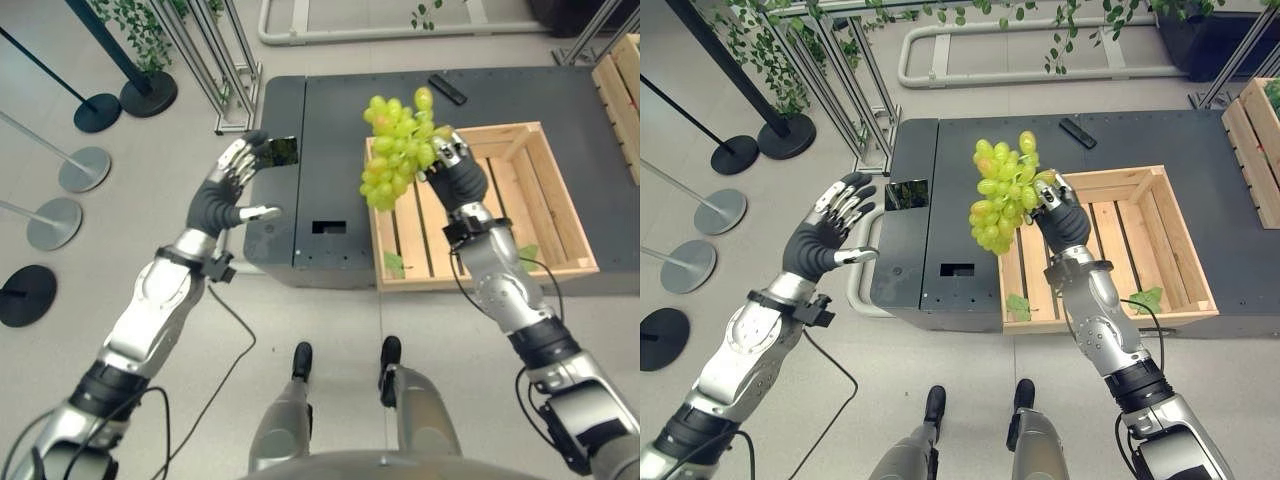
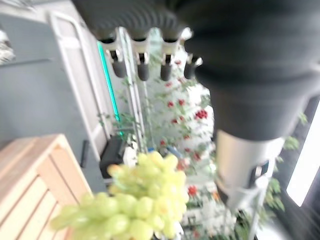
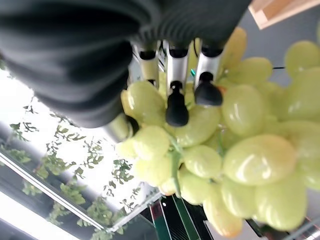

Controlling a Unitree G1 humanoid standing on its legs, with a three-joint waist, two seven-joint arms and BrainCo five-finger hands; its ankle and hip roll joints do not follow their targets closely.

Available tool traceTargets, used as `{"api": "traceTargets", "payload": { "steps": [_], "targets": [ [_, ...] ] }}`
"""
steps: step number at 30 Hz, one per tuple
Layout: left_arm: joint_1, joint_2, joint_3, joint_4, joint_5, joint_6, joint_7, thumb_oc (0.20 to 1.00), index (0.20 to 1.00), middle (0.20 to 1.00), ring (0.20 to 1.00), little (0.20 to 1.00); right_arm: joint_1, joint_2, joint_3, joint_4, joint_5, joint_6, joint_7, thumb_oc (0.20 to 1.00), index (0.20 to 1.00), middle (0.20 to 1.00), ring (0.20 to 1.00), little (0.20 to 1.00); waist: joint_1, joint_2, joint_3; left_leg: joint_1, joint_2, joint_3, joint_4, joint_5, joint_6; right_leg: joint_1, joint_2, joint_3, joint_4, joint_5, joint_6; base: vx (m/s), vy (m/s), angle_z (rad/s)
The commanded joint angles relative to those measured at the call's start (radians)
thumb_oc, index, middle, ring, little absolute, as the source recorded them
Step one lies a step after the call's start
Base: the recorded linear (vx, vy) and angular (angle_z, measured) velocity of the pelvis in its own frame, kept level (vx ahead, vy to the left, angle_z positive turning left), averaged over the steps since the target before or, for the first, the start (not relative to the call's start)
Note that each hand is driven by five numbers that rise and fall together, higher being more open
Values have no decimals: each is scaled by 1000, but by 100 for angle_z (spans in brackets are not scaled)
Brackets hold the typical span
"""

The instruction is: Pick up the fruits from the basket on one side to the basket on the other side

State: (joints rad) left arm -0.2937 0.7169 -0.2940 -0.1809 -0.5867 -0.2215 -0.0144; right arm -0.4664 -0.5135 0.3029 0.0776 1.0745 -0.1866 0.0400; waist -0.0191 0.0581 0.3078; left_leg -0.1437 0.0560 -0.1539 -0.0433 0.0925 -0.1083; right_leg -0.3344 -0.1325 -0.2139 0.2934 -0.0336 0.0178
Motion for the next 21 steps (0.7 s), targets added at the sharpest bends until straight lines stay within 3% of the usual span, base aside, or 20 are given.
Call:
{"api": "traceTargets", "payload": {
  "steps": [1, 11, 21],
  "targets": [
    [-69, 48, -103, -26, -78, 0, -26, 1000, 1000, 1000, 1000, 1000, -42, 49, 21, -93, -31, -21, 45, 200, 200, 200, 200, 200, -36, -72, -74, 115, -11, 3, -15, -111, 38, 49, -55, 27, -34, 43, 155, 0, 0, 0],
    [-196, 34, -250, 42, -66, 22, -41, 1000, 1000, 1000, 1000, 1000, -58, 102, 74, -93, -12, -18, 61, 200, 200, 200, 200, 200, -50, -78, -102, 136, 2, 17, -25, -114, 36, 66, -44, 32, -46, 40, 157, 29, -6, -5],
    [-158, 26, -255, 34, -53, 39, -46, 1000, 1000, 1000, 1000, 1000, -109, 151, 104, -107, -28, -40, 58, 200, 200, 200, 200, 200, -56, -78, -129, 153, 7, 29, -27, -125, 37, 75, -35, 51, -57, 40, 153, 31, -1, -3]
  ]
}}
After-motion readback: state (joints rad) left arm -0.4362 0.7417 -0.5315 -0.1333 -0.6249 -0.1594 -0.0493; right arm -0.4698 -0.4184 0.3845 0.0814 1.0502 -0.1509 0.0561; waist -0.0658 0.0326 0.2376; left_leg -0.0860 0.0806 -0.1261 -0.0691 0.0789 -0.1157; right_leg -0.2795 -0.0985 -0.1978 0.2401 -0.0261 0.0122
